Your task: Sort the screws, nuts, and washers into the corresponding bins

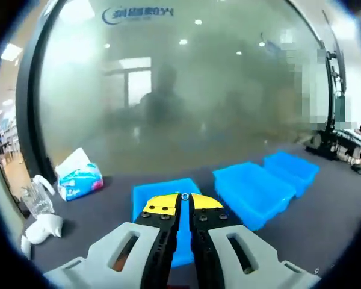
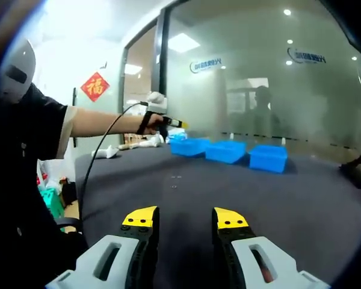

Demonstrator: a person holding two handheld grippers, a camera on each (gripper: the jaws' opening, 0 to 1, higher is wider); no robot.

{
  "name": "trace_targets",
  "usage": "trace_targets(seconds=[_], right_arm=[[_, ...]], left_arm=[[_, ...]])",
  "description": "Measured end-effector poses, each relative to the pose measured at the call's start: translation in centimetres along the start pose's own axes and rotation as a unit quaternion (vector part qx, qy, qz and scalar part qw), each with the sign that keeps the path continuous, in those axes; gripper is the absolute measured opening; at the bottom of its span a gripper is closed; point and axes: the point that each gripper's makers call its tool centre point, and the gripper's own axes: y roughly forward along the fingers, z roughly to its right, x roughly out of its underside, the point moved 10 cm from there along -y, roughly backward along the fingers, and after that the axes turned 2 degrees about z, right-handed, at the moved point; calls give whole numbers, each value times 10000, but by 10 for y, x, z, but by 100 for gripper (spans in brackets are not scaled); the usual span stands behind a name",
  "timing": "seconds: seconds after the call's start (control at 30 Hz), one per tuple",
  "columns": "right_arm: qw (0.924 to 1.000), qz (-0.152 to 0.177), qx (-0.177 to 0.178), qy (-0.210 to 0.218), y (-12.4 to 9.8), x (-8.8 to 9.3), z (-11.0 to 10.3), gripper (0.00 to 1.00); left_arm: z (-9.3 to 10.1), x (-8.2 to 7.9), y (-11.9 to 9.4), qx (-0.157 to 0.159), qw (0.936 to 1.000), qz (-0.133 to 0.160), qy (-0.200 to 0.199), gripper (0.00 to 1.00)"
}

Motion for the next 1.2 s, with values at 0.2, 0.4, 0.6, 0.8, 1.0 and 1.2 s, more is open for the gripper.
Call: trace_targets(seconds=[0.2,0.4,0.6,0.8,1.0,1.2], right_arm=[[10000,12,-5,34,0,1,1,32],[10000,30,-5,47,-1,0,2,32],[10000,-13,-17,40,0,2,1,32],[10000,-20,-28,38,1,2,0,32],[10000,-32,-52,28,3,2,-2,32],[10000,-15,-33,32,2,0,-1,32]], left_arm=[[2,6,8,-177,9996,-67,-212,3],[-7,10,11,-361,9993,-63,-101,3],[-8,11,13,-382,9992,-61,-94,9],[-1,11,10,-328,9994,-92,-40,30],[8,15,0,-30,9999,-89,-65,36],[22,21,-24,359,9993,76,-121,36]])
